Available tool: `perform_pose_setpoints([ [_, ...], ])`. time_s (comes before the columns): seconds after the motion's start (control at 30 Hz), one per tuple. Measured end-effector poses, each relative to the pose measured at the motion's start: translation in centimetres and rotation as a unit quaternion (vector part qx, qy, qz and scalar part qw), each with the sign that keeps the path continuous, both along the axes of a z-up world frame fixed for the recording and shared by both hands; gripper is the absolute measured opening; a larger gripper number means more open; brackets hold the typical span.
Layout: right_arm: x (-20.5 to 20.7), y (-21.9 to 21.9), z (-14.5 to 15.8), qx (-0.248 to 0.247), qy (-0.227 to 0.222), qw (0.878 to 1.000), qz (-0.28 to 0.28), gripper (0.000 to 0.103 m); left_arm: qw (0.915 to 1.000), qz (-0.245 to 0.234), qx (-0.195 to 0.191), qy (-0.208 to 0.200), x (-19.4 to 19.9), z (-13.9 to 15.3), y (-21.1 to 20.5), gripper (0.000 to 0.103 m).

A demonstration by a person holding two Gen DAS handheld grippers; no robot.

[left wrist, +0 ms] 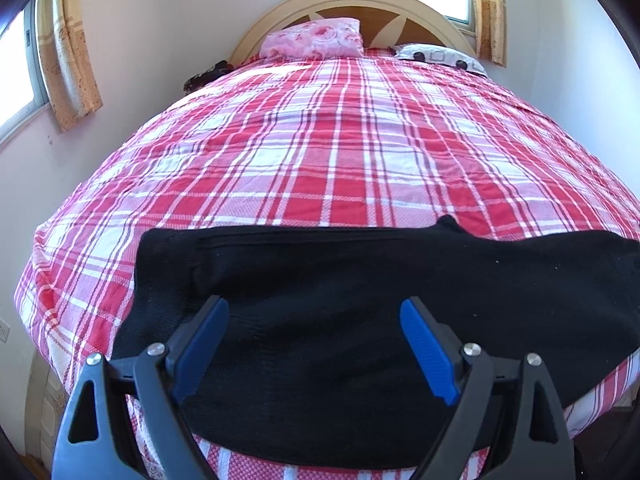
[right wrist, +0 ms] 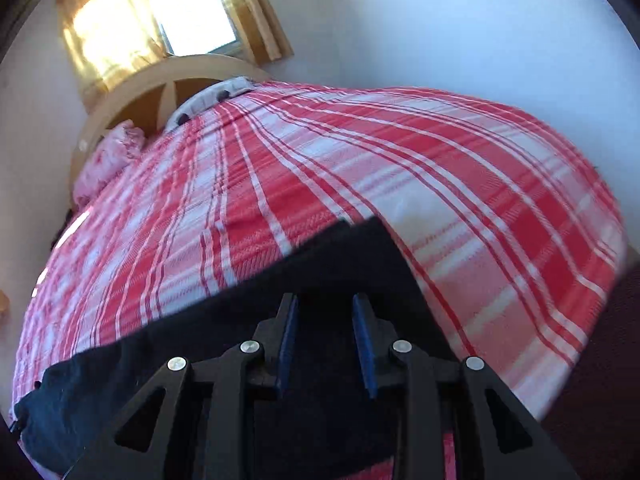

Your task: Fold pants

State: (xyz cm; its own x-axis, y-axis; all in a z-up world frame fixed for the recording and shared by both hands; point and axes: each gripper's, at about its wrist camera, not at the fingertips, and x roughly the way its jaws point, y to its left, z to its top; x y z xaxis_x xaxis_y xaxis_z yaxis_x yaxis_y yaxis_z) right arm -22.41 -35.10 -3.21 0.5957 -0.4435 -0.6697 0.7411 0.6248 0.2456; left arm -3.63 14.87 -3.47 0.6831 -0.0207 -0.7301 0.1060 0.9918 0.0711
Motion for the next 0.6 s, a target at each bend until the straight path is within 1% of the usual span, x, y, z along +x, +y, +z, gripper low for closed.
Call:
perform_pose_setpoints([
  [0.03,0.3,-0.7,0.1,-0.009,-0.016,1.000,0.011,0.030,1.0000,-0.001,0.002,-0.001,-0.1,0.1,0.0,0.091],
  [0.1,0.7,-1.7,0.5,-0.001,-0.027,0.999,0.020,0.030,1.0000,0.003,0.003,-0.001,-0.1,0.2,0.1,0.091],
  [0.17,-0.1,-2.9,1.1,0.028,-0.064,0.997,0.015,0.030,1.0000,0.007,-0.002,-0.002,-0.2,0.4,0.4,0.091],
  [0.2,-1.5,-3.4,1.7,0.048,-0.103,0.993,-0.003,0.030,0.9999,0.010,-0.005,-0.003,-0.2,0.5,0.6,0.091],
  [0.23,-2.8,-3.1,2.0,0.057,-0.141,0.988,-0.015,0.030,0.9999,0.011,-0.005,-0.004,-0.1,0.5,0.6,0.091],
  [0.27,-4.6,-2.9,2.3,0.069,-0.180,0.981,-0.027,0.030,0.9999,0.012,-0.005,-0.005,0.0,0.5,0.6,0.091],
  [0.3,-6.1,-2.7,2.4,0.082,-0.209,0.974,-0.037,0.031,0.9999,0.011,-0.006,-0.004,0.1,0.5,0.5,0.091],
  [0.33,-7.5,-2.6,2.2,0.092,-0.225,0.969,-0.050,0.033,0.9999,0.009,-0.007,-0.003,0.2,0.4,0.4,0.091],
  [0.37,-8.8,-2.3,2.0,0.092,-0.228,0.968,-0.058,0.037,0.9999,0.007,-0.008,-0.001,0.2,0.4,0.3,0.091],
  [0.4,-9.8,-2.0,1.7,0.089,-0.222,0.969,-0.067,0.044,1.0000,0.002,-0.009,0.000,0.4,0.3,-0.1,0.091],
  [0.43,-10.8,-1.6,1.3,0.083,-0.209,0.971,-0.077,0.048,0.9999,-0.001,-0.010,0.002,0.4,0.2,-0.3,0.091],
  [0.47,-11.5,-1.3,0.9,0.080,-0.199,0.973,-0.081,0.055,0.9999,-0.005,-0.013,0.004,0.5,0.2,-0.5,0.091],
  [0.5,-11.9,-1.1,0.3,0.082,-0.191,0.974,-0.085,0.055,0.9998,-0.009,-0.017,0.006,0.5,0.2,-0.8,0.091],
  [0.53,-12.3,-1.1,-0.4,0.094,-0.191,0.973,-0.088,0.055,0.9997,-0.012,-0.021,0.006,0.5,0.3,-1.1,0.091],
  [0.6,-12.9,-1.4,-1.7,0.125,-0.200,0.967,-0.095,0.055,0.9996,-0.017,-0.022,0.002,0.2,0.6,-1.4,0.091],
])
